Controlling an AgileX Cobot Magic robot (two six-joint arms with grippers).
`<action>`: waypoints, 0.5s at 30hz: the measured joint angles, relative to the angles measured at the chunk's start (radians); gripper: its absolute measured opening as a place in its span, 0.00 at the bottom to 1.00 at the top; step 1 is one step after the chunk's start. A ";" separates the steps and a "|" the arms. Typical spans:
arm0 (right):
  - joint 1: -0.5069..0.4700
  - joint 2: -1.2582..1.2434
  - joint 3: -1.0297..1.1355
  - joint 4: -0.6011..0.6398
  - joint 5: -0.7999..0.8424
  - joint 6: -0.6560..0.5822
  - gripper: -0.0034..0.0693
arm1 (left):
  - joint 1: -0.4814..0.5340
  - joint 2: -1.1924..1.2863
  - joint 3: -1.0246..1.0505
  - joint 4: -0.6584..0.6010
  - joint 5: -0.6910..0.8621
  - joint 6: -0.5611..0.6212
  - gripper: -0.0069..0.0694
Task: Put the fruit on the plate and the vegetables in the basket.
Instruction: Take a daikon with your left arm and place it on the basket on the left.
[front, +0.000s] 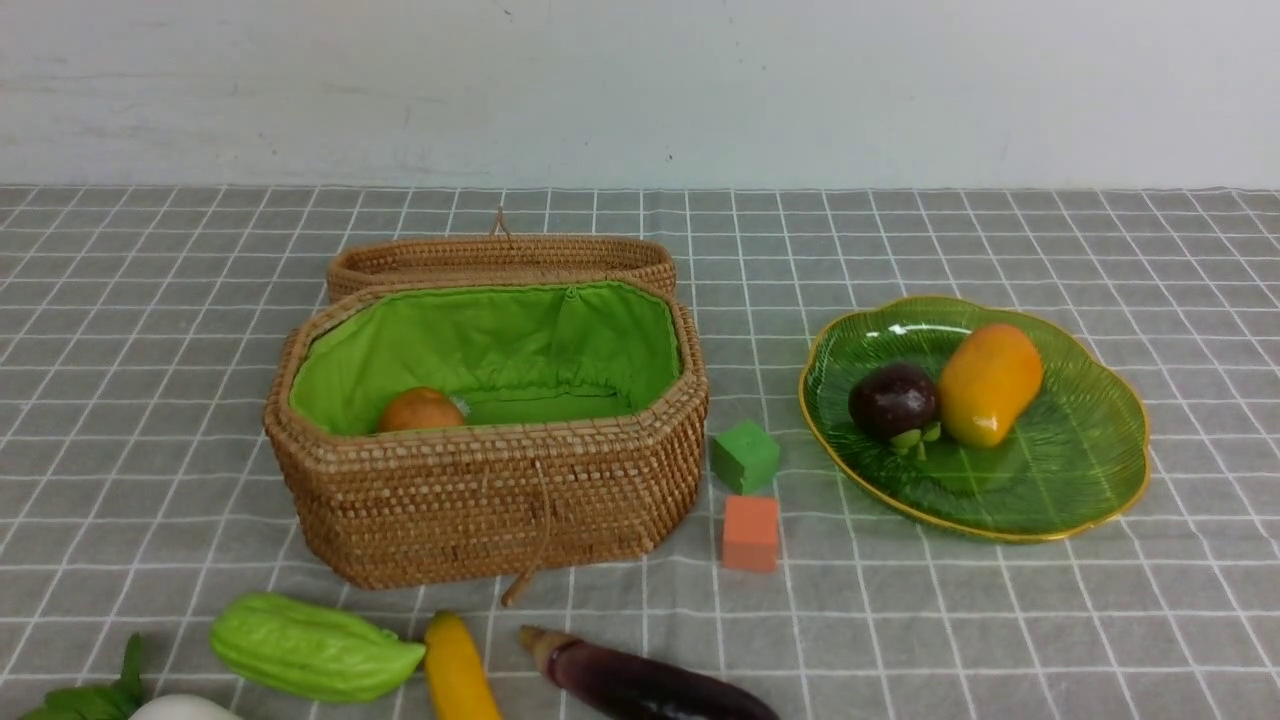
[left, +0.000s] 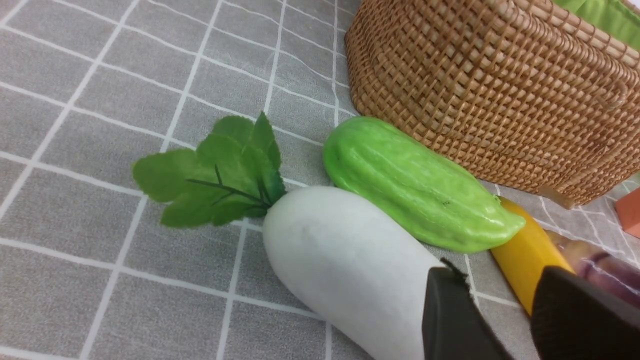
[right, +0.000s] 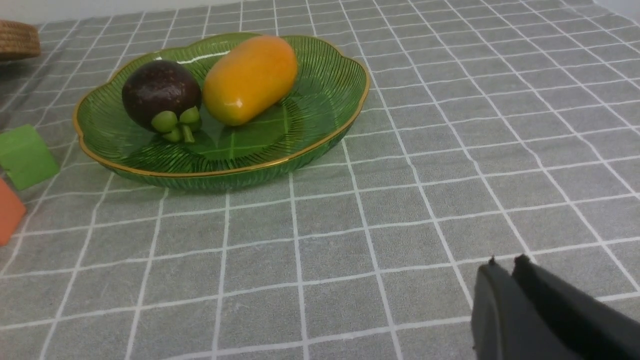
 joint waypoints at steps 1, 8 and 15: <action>0.000 0.000 0.000 0.000 0.000 0.000 0.10 | 0.000 0.000 0.000 0.000 0.000 0.000 0.40; 0.000 0.000 0.000 0.000 0.002 0.000 0.11 | 0.000 0.000 0.000 0.000 0.000 0.000 0.40; 0.000 0.000 0.000 0.000 0.005 0.000 0.12 | 0.000 0.000 0.000 0.000 0.000 0.000 0.40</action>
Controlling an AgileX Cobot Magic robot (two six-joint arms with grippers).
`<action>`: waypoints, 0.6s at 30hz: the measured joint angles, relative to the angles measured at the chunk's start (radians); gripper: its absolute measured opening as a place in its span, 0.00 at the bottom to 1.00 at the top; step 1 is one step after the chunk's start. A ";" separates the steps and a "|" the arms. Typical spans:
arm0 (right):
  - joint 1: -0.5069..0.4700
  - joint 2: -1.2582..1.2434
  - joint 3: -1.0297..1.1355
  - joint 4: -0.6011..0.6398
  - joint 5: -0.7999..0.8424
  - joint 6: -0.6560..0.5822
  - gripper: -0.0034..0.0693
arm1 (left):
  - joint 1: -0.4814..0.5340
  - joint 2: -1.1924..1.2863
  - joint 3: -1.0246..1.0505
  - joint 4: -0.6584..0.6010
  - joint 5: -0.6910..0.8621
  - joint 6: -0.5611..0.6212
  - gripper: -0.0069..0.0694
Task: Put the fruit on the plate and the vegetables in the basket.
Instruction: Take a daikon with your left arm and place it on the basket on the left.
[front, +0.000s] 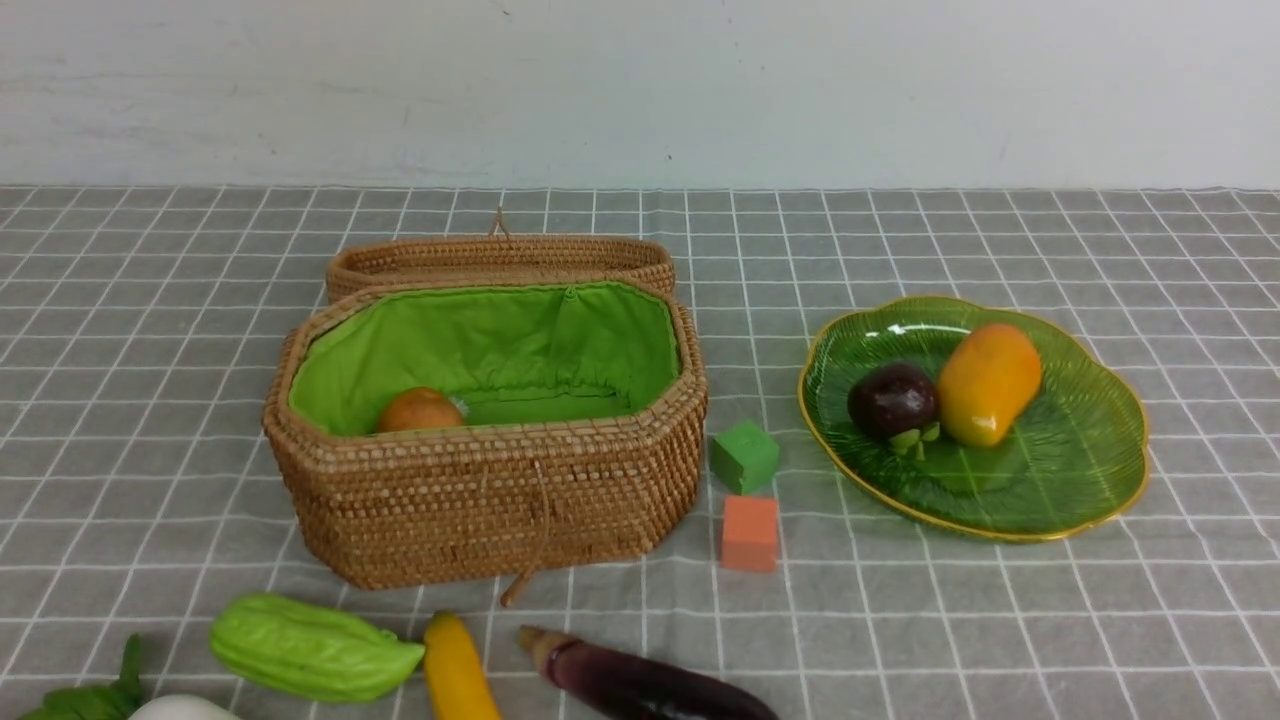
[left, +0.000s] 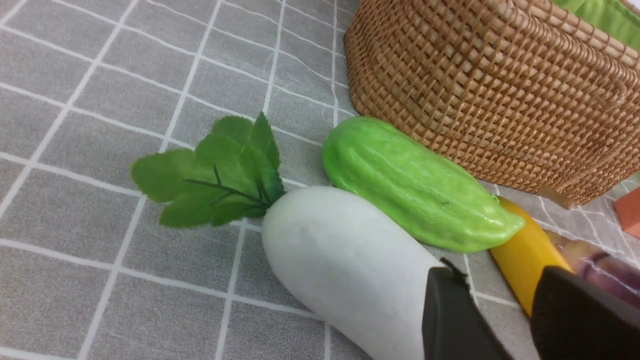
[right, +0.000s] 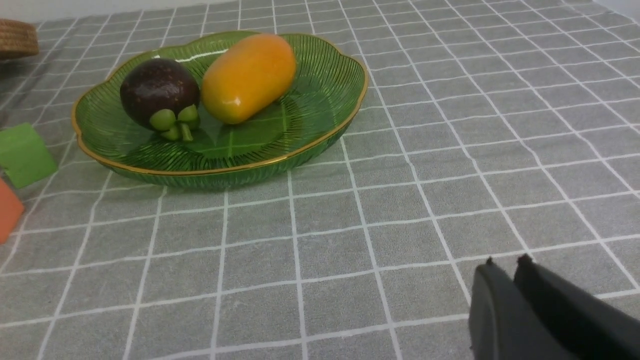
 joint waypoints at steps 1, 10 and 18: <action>0.000 0.000 0.000 0.000 0.000 0.000 0.13 | 0.000 0.000 0.000 0.000 0.000 0.000 0.40; 0.000 0.000 0.000 0.000 0.001 0.000 0.14 | 0.000 0.000 0.000 0.010 0.000 0.010 0.40; 0.000 0.000 0.000 0.000 0.001 0.000 0.16 | 0.000 0.000 0.000 0.092 0.000 0.050 0.40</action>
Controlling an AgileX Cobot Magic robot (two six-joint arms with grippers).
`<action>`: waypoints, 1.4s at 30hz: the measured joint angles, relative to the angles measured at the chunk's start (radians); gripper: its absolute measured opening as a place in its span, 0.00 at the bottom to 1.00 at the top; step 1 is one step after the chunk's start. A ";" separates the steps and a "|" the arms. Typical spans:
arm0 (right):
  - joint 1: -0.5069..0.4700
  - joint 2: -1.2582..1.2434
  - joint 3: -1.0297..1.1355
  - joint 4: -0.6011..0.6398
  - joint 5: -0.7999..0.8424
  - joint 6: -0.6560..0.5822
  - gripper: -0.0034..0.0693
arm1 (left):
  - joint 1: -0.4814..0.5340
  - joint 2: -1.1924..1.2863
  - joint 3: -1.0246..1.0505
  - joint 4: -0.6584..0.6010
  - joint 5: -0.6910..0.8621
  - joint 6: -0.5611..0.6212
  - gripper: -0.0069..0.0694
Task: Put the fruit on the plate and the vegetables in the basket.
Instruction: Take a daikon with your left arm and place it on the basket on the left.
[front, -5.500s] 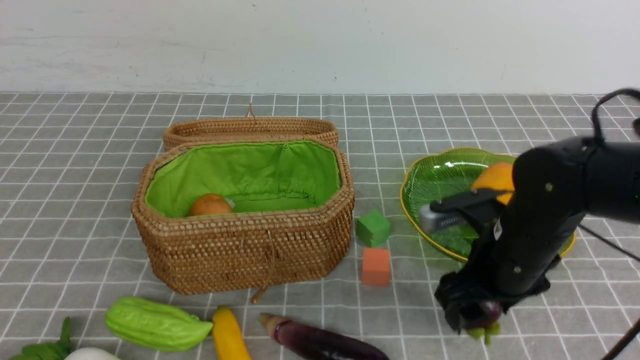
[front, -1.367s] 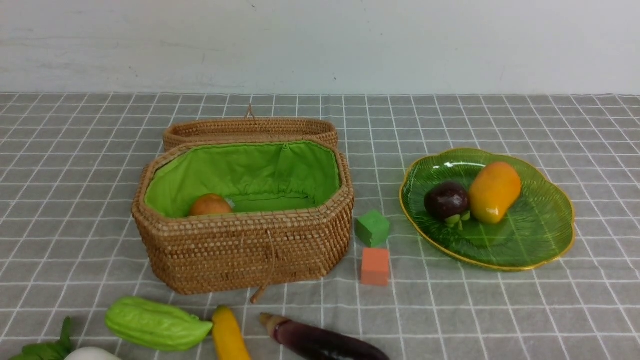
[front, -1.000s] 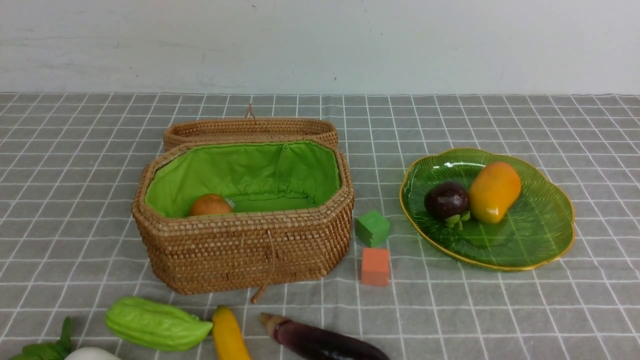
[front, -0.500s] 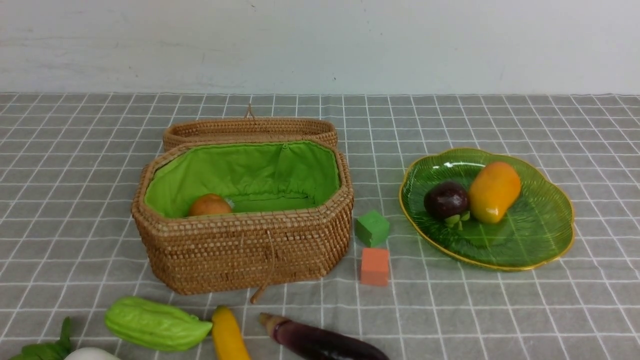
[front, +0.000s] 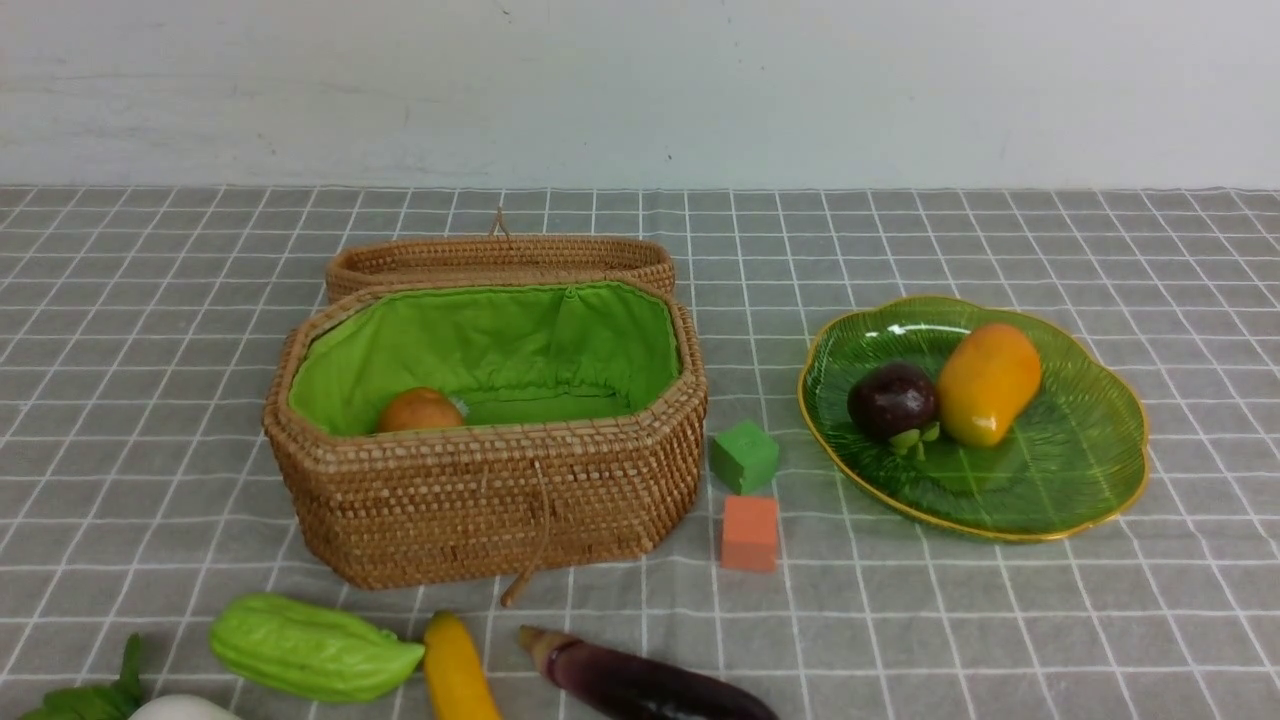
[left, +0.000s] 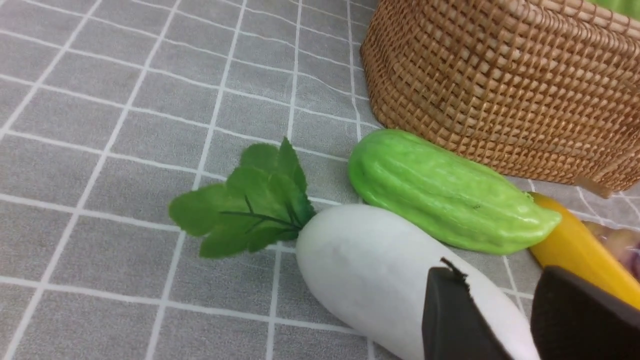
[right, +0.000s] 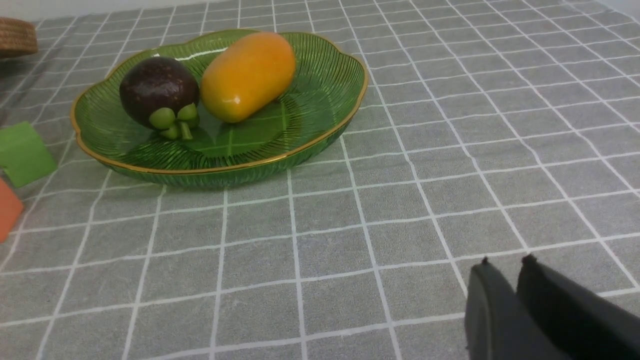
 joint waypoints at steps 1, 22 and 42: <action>0.000 0.000 0.000 0.000 0.000 0.000 0.16 | 0.000 0.000 0.000 0.000 0.000 0.000 0.40; 0.000 0.000 0.000 0.000 0.001 0.000 0.19 | 0.000 0.000 -0.076 -0.120 -0.614 -0.128 0.40; 0.000 0.000 0.000 0.000 0.001 0.000 0.23 | 0.000 0.540 -0.871 0.000 0.504 -0.232 0.40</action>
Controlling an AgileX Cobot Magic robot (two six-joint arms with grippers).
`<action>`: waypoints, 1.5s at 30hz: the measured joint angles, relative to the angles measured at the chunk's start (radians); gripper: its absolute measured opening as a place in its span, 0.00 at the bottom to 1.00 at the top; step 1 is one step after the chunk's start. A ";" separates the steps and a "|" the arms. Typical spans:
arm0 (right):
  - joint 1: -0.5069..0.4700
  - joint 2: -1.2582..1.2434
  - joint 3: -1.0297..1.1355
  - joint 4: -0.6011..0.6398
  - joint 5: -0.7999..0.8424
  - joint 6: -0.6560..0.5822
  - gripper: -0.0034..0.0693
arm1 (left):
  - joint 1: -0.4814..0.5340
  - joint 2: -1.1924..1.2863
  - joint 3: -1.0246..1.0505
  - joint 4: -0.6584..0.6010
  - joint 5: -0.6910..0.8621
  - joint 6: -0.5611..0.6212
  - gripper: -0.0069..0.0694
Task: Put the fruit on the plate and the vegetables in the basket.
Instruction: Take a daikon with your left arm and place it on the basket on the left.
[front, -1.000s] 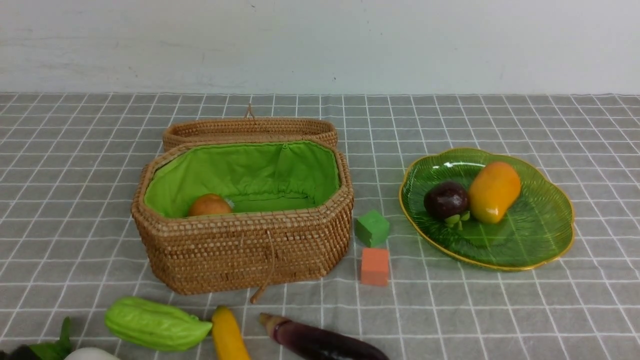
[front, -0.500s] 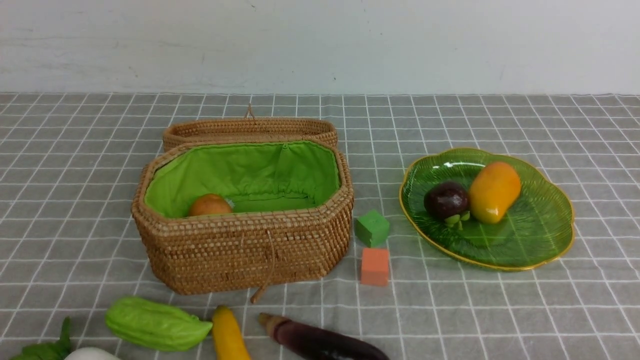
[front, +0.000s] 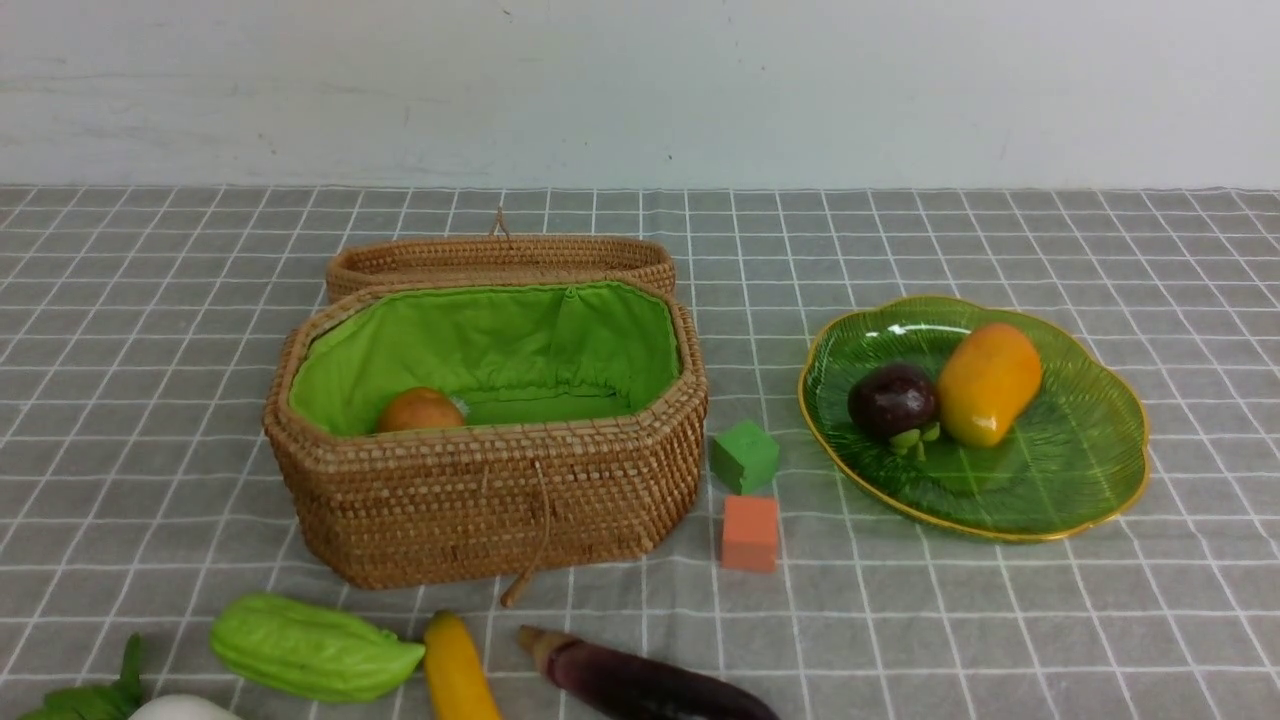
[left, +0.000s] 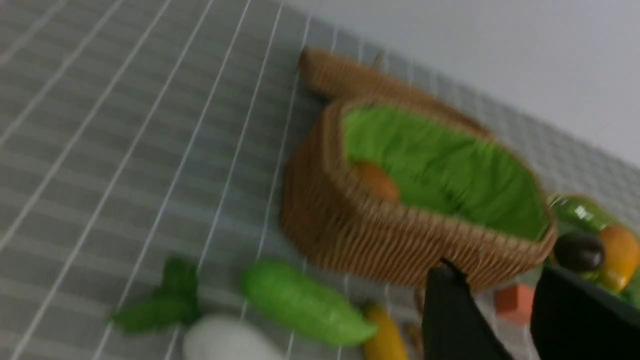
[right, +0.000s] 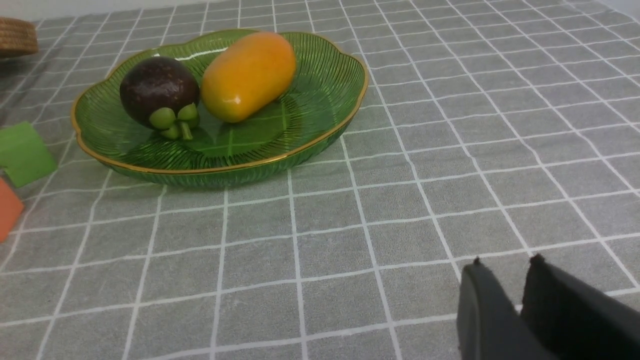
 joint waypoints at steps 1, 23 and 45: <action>0.000 0.000 0.000 0.000 0.000 0.000 0.23 | 0.000 0.018 0.000 0.010 0.063 -0.051 0.40; 0.000 0.000 0.000 0.000 0.000 0.000 0.25 | 0.000 0.712 0.134 -0.042 -0.026 -0.320 0.94; 0.000 0.000 0.000 0.000 0.000 0.000 0.29 | 0.000 0.935 0.134 0.065 -0.113 -0.278 0.80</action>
